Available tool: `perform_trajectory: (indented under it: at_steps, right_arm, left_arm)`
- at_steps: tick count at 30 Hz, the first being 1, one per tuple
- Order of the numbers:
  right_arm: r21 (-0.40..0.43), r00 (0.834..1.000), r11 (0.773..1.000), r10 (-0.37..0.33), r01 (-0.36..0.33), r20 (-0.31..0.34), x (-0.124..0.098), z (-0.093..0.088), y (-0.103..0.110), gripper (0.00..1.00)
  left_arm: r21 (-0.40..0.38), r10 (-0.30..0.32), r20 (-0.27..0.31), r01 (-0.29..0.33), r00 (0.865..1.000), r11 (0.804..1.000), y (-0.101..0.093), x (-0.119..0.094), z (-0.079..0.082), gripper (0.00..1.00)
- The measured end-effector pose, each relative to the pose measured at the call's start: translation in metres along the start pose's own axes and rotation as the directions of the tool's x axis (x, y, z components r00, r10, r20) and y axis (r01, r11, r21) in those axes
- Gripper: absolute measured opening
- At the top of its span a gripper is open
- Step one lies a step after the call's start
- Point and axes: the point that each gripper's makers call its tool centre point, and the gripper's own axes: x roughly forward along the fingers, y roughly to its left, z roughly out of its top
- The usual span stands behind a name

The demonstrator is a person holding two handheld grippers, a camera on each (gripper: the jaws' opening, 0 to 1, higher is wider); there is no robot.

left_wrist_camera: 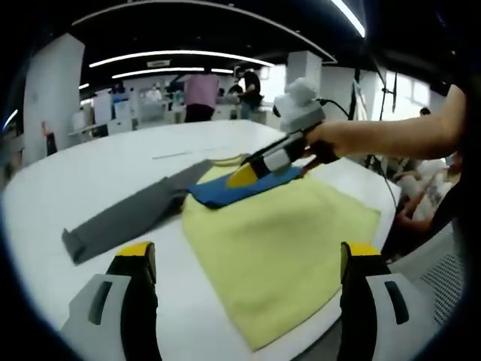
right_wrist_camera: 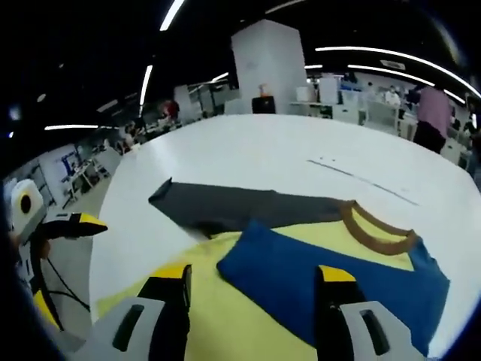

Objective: Fold the garment on the visible template until the final outline fits inside the template.

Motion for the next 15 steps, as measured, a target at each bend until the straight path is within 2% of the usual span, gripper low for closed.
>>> perform_trajectory:
  at_steps: [7, 15]
  right_arm:
    - [-0.04, 0.998, 0.997, -0.062, 0.062, -0.012, -0.027, -0.009, -0.029, 0.73]
    - [-0.013, 0.992, 0.992, -0.124, 0.124, -0.008, -0.059, -0.024, -0.06, 0.73]
  left_arm:
    - [0.005, 0.007, 0.006, -0.007, 1.0, 1.0, 0.003, 0.0, 0.003, 0.99]
    - [0.014, 0.008, 0.012, -0.009, 1.0, 1.0, 0.002, -0.002, 0.006, 0.99]
